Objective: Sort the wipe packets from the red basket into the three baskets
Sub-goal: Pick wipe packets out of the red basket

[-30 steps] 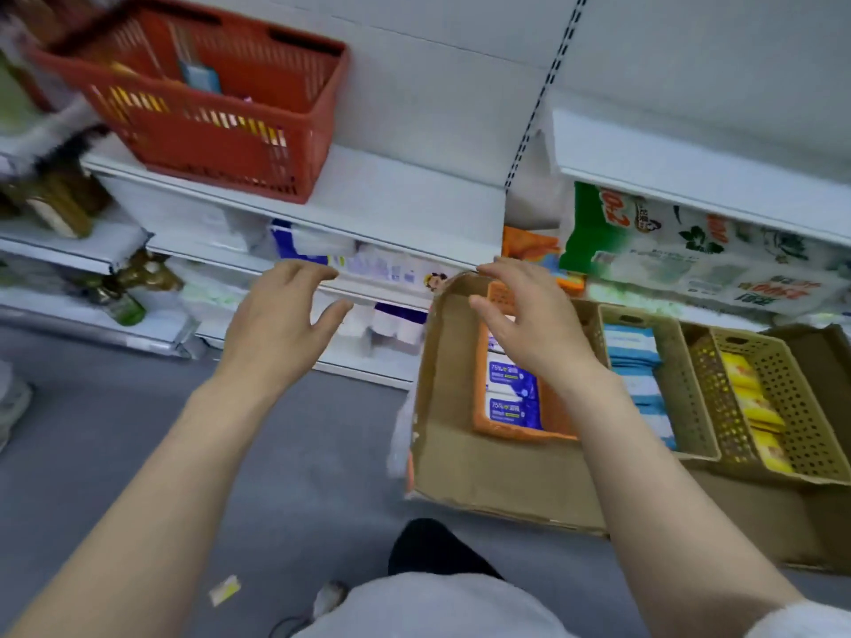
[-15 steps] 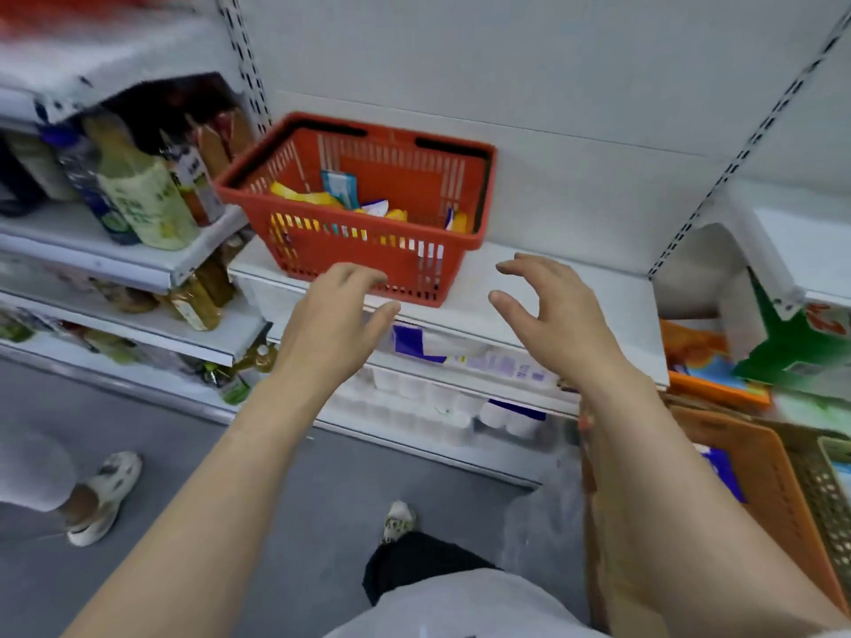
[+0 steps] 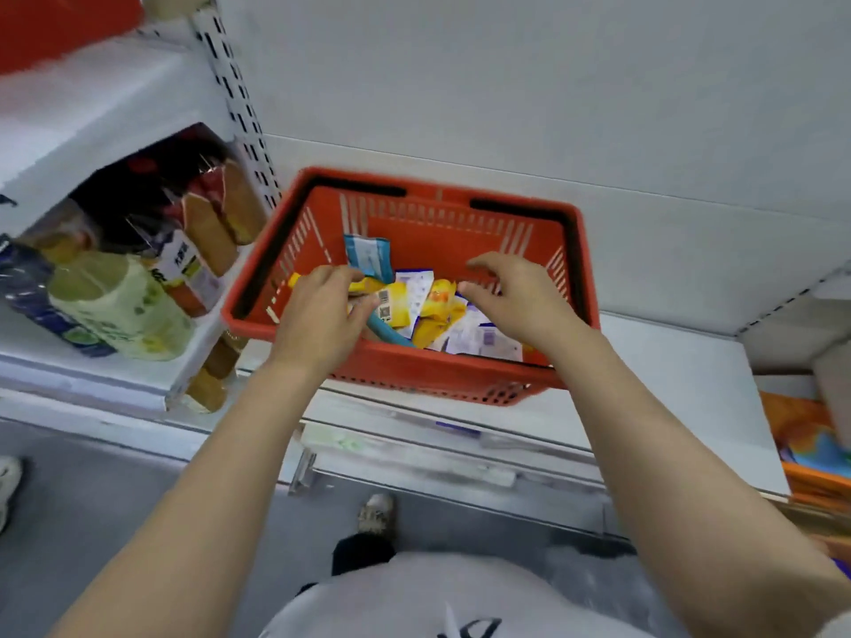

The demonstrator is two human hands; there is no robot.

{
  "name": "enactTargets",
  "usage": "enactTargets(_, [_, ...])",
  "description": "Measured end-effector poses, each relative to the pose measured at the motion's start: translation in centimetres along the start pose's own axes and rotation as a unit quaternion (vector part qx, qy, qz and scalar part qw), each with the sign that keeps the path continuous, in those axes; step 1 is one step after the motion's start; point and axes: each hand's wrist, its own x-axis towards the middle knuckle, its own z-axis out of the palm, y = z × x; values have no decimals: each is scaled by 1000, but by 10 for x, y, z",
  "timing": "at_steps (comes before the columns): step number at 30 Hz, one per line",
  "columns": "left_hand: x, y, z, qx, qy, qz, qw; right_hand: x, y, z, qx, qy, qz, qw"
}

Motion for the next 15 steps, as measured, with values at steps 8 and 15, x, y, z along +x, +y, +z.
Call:
enactTargets(8, [104,-36,9,29,-152,9,988,118,0,66,-43,-161,134,977])
enactTargets(15, [145,-50,15,-4,-240,-8,971,143,2,106,-11,-190,200,961])
